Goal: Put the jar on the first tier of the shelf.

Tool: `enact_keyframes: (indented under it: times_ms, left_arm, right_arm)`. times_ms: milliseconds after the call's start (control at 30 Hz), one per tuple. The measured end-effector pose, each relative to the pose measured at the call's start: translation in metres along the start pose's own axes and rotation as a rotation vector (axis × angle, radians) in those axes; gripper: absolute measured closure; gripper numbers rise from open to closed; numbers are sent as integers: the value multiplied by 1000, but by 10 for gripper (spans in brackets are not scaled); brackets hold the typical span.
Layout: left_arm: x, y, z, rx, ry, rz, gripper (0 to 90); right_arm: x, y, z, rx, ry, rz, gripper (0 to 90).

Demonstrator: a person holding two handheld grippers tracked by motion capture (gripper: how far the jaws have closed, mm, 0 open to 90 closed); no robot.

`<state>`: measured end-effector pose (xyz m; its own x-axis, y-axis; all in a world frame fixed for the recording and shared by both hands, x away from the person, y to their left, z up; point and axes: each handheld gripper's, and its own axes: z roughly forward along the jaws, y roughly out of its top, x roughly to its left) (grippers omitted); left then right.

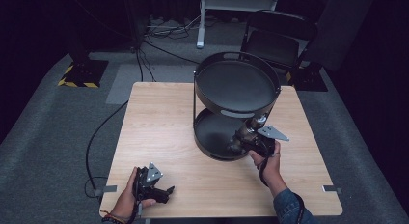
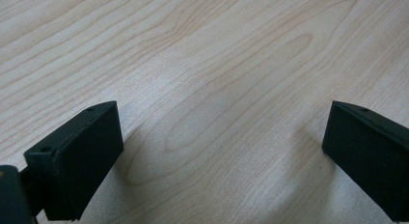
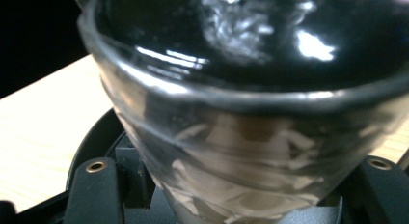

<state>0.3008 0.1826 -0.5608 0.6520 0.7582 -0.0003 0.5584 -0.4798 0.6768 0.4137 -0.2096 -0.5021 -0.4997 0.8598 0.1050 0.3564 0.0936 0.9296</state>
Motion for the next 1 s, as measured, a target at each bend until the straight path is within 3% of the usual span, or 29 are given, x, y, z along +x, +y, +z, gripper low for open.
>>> enact_keyframes:
  times_ms: [567,900,1000]
  left_arm:
    - [0,0,0,0,-2,2,4]
    - [0,0,0,0,-1,2,4]
    - [0,0,0,0,-1,2,4]
  right_arm:
    - [5,1,12,92,-1,-66,336]
    - [5,3,12,112,5,-68,332]
    - [4,3,13,129,15,-70,293]
